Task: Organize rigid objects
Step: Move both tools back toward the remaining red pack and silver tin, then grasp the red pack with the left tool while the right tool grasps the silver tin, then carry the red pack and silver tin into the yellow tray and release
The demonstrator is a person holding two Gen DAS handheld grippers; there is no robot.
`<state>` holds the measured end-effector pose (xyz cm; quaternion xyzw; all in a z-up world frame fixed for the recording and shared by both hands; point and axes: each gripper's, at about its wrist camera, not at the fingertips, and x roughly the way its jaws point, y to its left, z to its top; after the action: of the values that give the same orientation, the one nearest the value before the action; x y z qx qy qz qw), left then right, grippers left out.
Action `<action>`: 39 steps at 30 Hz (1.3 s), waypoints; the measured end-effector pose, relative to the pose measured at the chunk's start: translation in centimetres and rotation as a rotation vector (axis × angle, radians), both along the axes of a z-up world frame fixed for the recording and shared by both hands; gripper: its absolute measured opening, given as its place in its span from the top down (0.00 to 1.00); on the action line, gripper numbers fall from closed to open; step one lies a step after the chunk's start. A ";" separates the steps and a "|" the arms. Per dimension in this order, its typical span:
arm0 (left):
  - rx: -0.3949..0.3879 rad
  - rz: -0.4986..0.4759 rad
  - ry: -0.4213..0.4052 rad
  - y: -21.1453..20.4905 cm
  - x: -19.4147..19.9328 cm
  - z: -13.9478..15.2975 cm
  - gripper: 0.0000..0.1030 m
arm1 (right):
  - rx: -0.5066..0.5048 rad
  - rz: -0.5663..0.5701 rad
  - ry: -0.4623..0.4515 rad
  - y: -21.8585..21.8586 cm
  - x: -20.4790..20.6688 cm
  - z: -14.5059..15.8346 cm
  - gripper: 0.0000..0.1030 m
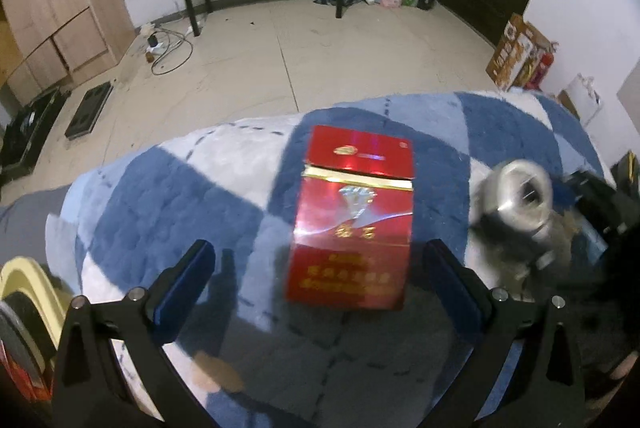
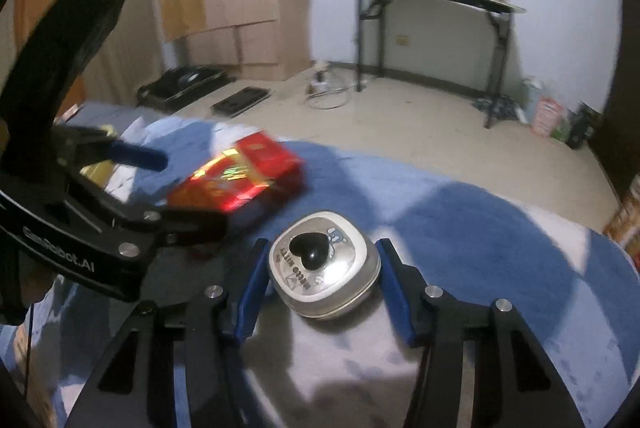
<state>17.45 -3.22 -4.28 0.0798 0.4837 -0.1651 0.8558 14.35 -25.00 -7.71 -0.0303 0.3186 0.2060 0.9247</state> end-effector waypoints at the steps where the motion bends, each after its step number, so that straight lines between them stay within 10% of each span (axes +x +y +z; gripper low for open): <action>1: 0.004 0.000 0.003 -0.3 0.2 -0.3 0.00 | 0.006 -0.038 0.000 -1.4 -0.2 0.0 0.50; 8: -0.014 0.056 0.018 -0.7 0.2 -1.0 0.44 | 0.056 -0.147 0.032 -6.1 -1.1 -1.0 0.50; 17: -0.063 0.131 -0.106 5.9 -4.0 7.8 0.45 | -0.007 -0.112 0.009 -1.1 -2.8 -0.4 0.50; 24: -0.030 0.308 -0.179 18.9 -7.6 14.4 0.45 | 0.109 0.063 -0.039 7.2 -5.8 6.6 0.50; 31: -0.068 0.552 -0.073 31.0 -10.2 11.1 0.45 | 0.117 0.316 -0.010 20.2 -7.2 11.3 0.50; 39: -0.081 0.550 0.057 32.9 -9.9 4.6 0.45 | 0.010 0.420 0.165 31.4 -3.9 7.3 0.50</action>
<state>7.58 29.68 0.27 -0.0935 0.5039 0.0519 0.8571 10.44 6.41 -0.44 -0.0747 0.3789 0.3974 0.8324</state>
